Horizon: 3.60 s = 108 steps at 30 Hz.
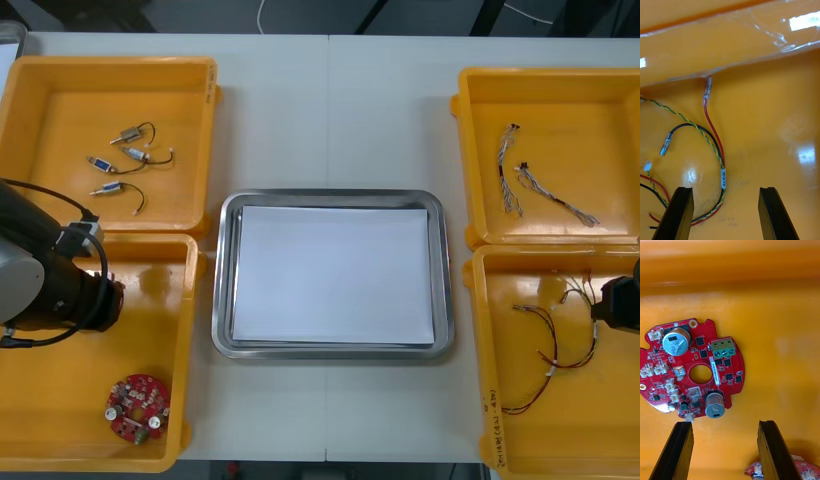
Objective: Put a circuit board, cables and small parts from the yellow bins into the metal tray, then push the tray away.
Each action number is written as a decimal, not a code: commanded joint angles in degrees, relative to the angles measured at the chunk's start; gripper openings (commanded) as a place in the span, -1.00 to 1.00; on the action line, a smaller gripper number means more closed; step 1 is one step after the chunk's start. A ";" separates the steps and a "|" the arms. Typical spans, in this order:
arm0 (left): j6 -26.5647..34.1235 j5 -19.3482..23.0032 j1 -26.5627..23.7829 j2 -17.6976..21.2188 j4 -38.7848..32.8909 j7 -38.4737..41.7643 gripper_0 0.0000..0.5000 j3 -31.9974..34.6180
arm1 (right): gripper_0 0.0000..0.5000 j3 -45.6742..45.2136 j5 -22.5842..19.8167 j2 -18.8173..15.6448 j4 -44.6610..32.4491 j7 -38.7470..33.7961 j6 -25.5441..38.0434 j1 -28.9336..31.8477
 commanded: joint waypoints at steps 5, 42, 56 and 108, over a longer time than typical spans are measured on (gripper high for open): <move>-2.12 -2.82 1.12 -1.11 0.23 10.64 1.00 -3.67 | 1.00 1.00 1.06 2.15 3.01 1.41 -4.50 1.21; -5.81 -3.44 1.48 -1.46 2.95 11.87 1.00 -5.43 | 1.00 4.42 2.29 3.38 3.88 0.98 -11.88 7.27; -6.16 -3.79 1.56 -1.46 3.04 12.05 -1.00 -5.96 | -1.00 4.69 1.94 3.38 3.88 0.71 -11.80 7.36; 5.53 2.01 1.65 -1.46 -10.93 9.68 -1.00 6.26 | -1.00 -14.38 -15.91 -10.24 -26.44 1.24 16.20 0.77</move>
